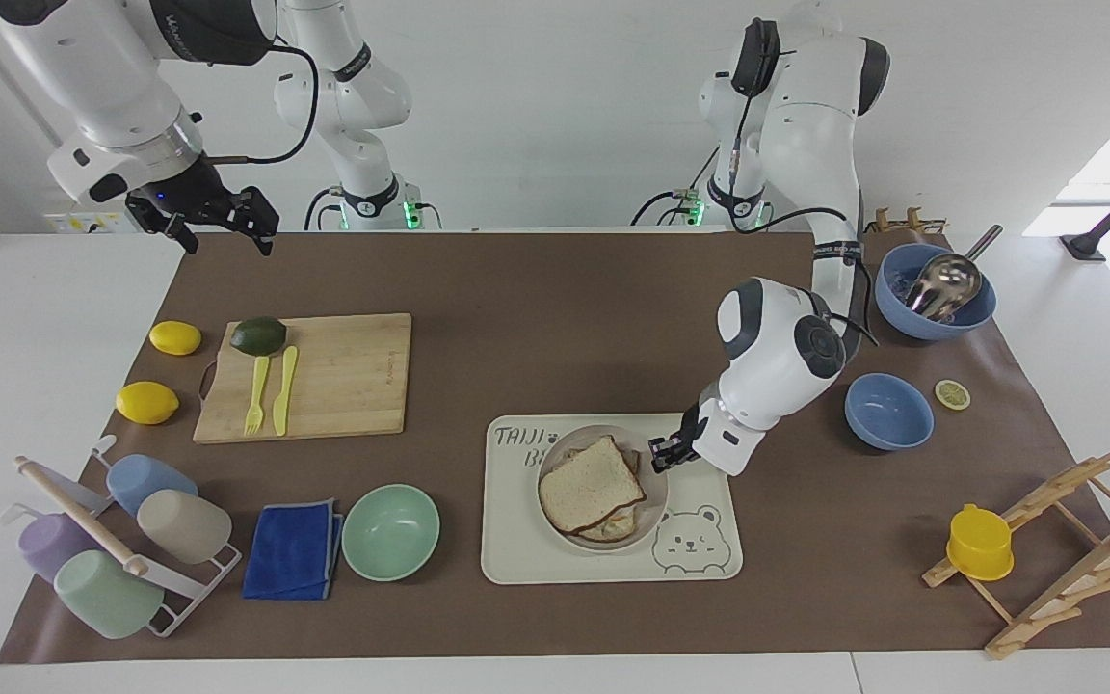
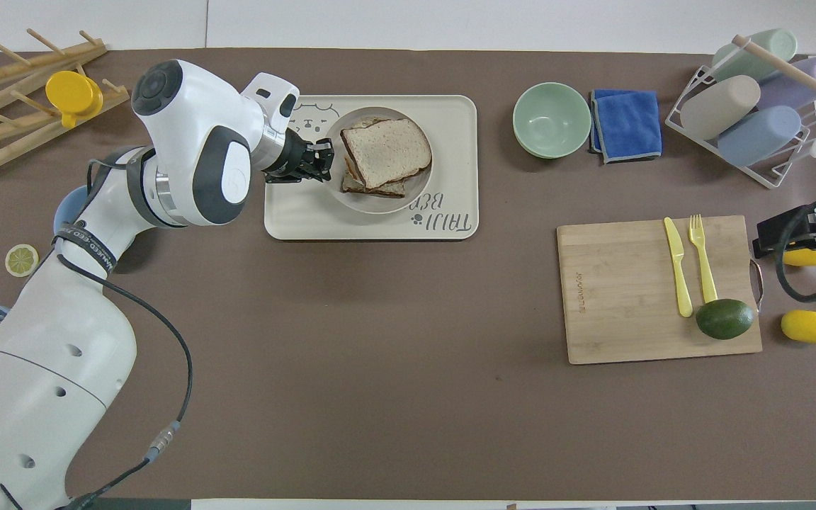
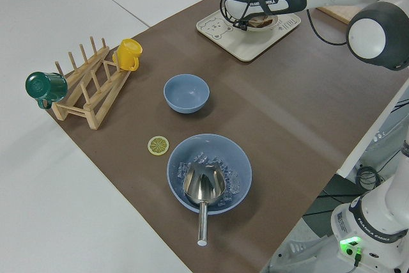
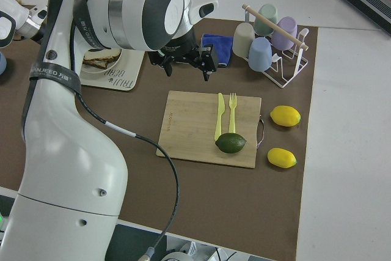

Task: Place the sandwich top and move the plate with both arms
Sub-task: 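Release the plate rim by opening the left gripper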

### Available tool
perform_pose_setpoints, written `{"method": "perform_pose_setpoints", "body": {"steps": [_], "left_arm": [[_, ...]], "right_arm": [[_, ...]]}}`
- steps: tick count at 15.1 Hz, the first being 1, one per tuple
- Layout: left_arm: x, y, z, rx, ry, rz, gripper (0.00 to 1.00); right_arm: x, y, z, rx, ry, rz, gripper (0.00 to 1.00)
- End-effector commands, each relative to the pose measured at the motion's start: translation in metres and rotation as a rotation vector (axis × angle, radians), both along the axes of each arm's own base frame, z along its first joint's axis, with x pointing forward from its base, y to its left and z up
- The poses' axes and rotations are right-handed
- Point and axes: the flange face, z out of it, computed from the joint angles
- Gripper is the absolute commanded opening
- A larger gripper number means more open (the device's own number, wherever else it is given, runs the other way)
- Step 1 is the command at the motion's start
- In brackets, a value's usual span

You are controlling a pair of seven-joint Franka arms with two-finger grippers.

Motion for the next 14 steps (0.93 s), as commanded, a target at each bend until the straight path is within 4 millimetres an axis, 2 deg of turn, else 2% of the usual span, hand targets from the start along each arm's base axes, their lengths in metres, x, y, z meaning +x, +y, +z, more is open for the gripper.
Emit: {"method": "perform_pose_setpoints", "body": {"steps": [1, 3, 4, 5, 6, 7, 8, 9, 11, 13, 14], "left_arm": [[-0.008, 0.008, -0.002, 0.008, -0.035, -0.042, 0.0], [-0.008, 0.011, -0.001, 0.009, -0.039, -0.063, 0.0], [-0.007, 0.012, 0.001, 0.01, -0.044, -0.07, 0.43], [-0.007, 0.014, 0.001, 0.01, -0.043, -0.082, 0.99], [-0.005, 0.018, 0.005, 0.013, -0.037, -0.088, 1.0], [0.003, 0.036, 0.013, 0.017, -0.034, -0.07, 1.0], [0.01, 0.055, 0.029, 0.026, -0.038, -0.058, 1.0], [0.011, 0.066, 0.053, 0.046, -0.061, -0.064, 1.0], [0.01, 0.106, 0.106, 0.06, -0.106, -0.02, 1.0], [0.0, 0.139, 0.155, 0.16, -0.14, -0.034, 1.0], [-0.009, 0.147, 0.176, 0.199, -0.145, -0.047, 1.0]], "right_arm": [[-0.006, 0.001, 0.002, 0.009, -0.002, -0.015, 1.0], [-0.006, 0.0, 0.002, 0.009, -0.002, -0.017, 1.0], [-0.006, 0.0, 0.002, 0.009, -0.001, -0.017, 1.0], [-0.006, 0.0, 0.002, 0.009, -0.002, -0.017, 1.0], [-0.006, 0.0, 0.002, 0.009, -0.002, -0.017, 1.0], [-0.006, 0.0, 0.002, 0.009, -0.002, -0.017, 1.0], [-0.006, 0.0, 0.002, 0.009, -0.002, -0.017, 1.0], [-0.006, 0.0, 0.002, 0.009, -0.002, -0.017, 1.0], [-0.006, 0.0, 0.002, 0.009, -0.002, -0.017, 1.0], [-0.006, 0.0, 0.002, 0.007, -0.002, -0.017, 1.0], [-0.006, 0.0, 0.002, 0.009, -0.002, -0.017, 1.0]]}}
